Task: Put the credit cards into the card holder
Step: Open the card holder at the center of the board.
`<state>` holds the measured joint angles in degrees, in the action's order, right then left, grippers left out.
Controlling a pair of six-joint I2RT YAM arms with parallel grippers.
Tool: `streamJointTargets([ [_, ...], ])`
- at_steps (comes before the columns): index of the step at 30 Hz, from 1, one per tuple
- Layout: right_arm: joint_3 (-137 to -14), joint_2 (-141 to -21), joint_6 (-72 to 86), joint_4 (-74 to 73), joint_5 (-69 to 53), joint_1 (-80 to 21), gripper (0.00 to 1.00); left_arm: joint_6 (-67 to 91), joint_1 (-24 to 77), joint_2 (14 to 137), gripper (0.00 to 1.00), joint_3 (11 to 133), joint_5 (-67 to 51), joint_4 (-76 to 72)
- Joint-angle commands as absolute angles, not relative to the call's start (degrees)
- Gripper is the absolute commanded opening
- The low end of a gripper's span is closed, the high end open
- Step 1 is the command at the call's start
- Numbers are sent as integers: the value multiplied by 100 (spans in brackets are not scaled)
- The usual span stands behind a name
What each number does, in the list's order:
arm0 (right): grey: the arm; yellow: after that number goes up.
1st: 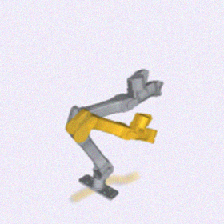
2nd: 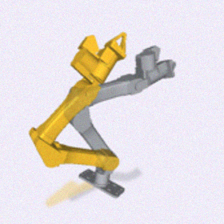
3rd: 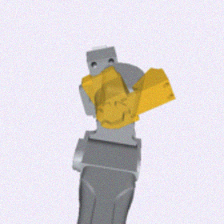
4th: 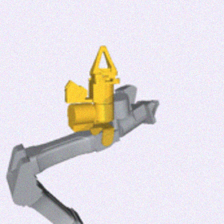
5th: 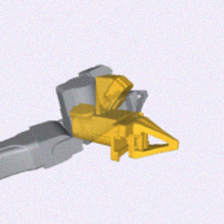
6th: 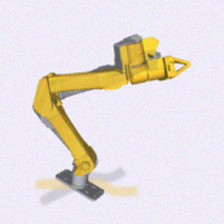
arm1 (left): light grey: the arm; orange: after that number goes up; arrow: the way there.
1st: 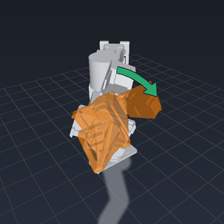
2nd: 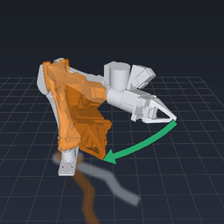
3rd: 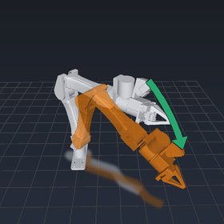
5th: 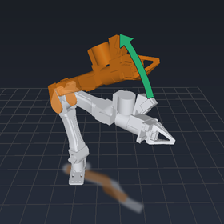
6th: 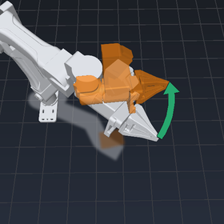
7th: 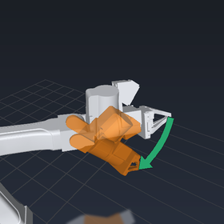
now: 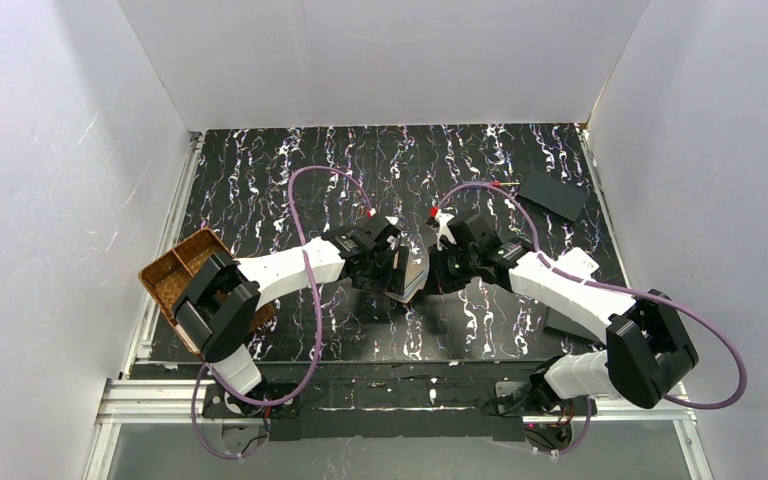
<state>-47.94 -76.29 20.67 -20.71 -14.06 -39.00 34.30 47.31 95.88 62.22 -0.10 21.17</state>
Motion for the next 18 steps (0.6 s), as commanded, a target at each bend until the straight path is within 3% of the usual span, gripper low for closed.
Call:
streamJointTargets([
  [1,-4693,-7347,1935,-2122,-1249,-3876,1,3357,4650,9352,64,6157,344,2341],
  [9,-4213,-7393,2038,-1804,-1254,-3829,1,3480,4619,9513,61,6079,-247,2034],
  [18,-3914,-7313,1870,-1751,-1136,-3759,1,3331,4387,9474,73,6301,-386,2147],
])
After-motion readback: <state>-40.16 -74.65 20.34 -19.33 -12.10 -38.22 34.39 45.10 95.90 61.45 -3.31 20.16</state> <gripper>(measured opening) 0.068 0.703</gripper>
